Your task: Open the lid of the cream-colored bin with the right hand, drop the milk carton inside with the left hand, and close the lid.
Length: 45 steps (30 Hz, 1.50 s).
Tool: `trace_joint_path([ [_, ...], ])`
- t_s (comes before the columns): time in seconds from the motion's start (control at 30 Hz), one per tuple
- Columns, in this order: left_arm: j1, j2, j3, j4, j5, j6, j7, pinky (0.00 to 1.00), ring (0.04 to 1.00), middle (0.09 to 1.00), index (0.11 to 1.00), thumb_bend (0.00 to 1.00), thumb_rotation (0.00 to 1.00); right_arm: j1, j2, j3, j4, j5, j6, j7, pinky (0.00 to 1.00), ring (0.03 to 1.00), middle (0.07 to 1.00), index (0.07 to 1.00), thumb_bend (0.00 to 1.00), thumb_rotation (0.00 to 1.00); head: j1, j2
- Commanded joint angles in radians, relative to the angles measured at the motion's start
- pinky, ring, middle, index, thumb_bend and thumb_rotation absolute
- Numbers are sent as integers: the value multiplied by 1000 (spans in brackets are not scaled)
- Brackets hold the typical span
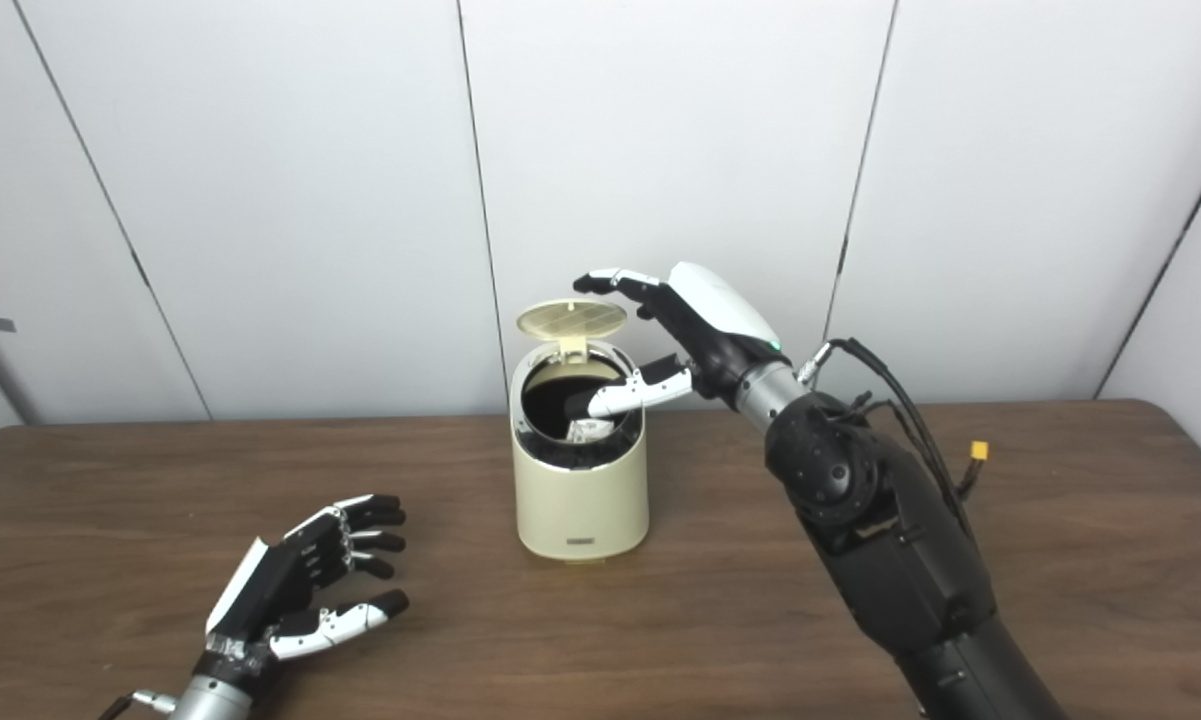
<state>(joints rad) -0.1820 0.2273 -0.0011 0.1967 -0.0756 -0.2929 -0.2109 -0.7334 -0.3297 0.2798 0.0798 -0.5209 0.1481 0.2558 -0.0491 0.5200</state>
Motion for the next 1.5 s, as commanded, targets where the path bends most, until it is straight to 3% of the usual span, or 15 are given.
trace_joint_path([
  [0.0, -10, -5, 1, 9, 11, -9, 10, 606, 703, 777, 799, 706, 132, -66, -24, 5, -30, -30, -51, -7, 770, 888, 834, 773, 856, 461, -1, 1],
  [0.27, -12, -6, 5, 19, 22, -14, 16, 614, 701, 764, 796, 729, 170, -50, -58, 30, -72, -87, -120, 6, 830, 932, 803, 776, 878, 485, 5, 3],
  [0.63, -9, -10, 7, 21, 31, -15, 22, 612, 696, 770, 800, 724, 162, -17, -57, 22, -134, -121, -176, 18, 786, 936, 787, 777, 869, 483, 9, 6],
  [1.13, -7, -17, 14, 14, 41, -6, 28, 610, 698, 763, 793, 731, 158, 23, -48, 26, -146, -142, -234, 25, 972, 951, 775, 775, 863, 468, 14, 15],
  [1.47, 0, -17, 21, 18, 39, -5, 27, 611, 700, 770, 799, 737, 168, 54, -53, 28, -154, -185, -268, 25, 947, 923, 757, 764, 853, 483, 14, 22],
])
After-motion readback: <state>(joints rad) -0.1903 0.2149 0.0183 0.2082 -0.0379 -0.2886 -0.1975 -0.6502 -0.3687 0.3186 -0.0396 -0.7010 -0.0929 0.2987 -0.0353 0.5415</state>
